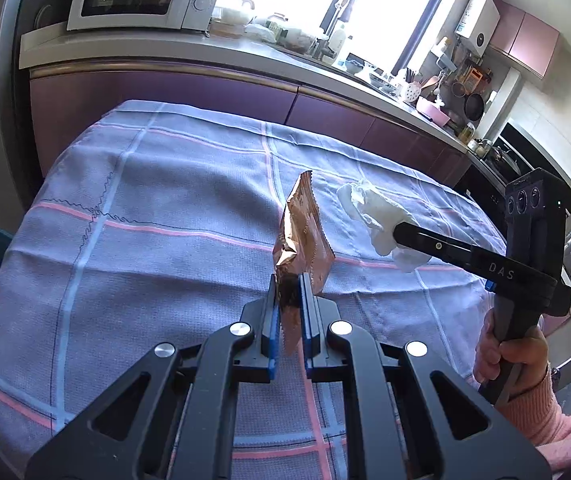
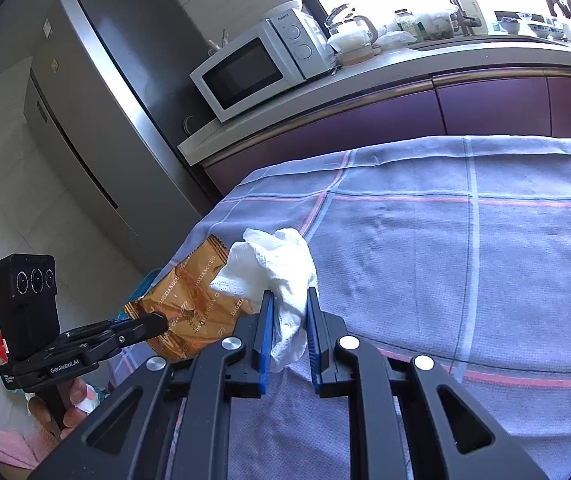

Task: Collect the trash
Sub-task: 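Lift the wrapper and tissue and carry them toward the teal bin with both tools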

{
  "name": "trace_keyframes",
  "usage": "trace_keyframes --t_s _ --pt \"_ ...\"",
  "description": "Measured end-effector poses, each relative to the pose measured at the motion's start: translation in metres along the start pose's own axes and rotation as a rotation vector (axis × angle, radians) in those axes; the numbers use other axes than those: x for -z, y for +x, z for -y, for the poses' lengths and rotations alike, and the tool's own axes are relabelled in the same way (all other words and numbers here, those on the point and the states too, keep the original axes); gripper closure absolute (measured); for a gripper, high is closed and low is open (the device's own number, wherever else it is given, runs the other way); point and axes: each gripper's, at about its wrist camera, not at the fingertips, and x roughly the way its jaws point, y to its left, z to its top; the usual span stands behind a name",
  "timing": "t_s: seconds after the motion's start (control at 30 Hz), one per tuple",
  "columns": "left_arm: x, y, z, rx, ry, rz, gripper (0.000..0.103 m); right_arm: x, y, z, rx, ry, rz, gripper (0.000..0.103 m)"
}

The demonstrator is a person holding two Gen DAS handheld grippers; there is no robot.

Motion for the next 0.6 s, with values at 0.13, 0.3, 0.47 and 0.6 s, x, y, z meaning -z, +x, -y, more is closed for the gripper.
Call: trace_keyframes --t_s 0.13,0.3,0.47,0.6 --pt "0.002 -0.014 -0.008 -0.010 -0.010 0.020 0.094 0.002 0.004 -0.012 -0.021 -0.011 -0.001 0.089" --pt "0.004 -0.028 -0.018 -0.026 -0.023 0.045 0.094 0.004 0.007 -0.024 -0.039 -0.022 0.000 0.089" --pt "0.005 -0.040 -0.025 -0.042 -0.031 0.066 0.094 0.004 0.010 -0.034 -0.057 -0.032 -0.002 0.089" --pt "0.008 -0.050 -0.031 -0.057 -0.038 0.080 0.094 0.004 0.013 -0.041 -0.068 -0.041 -0.005 0.089"
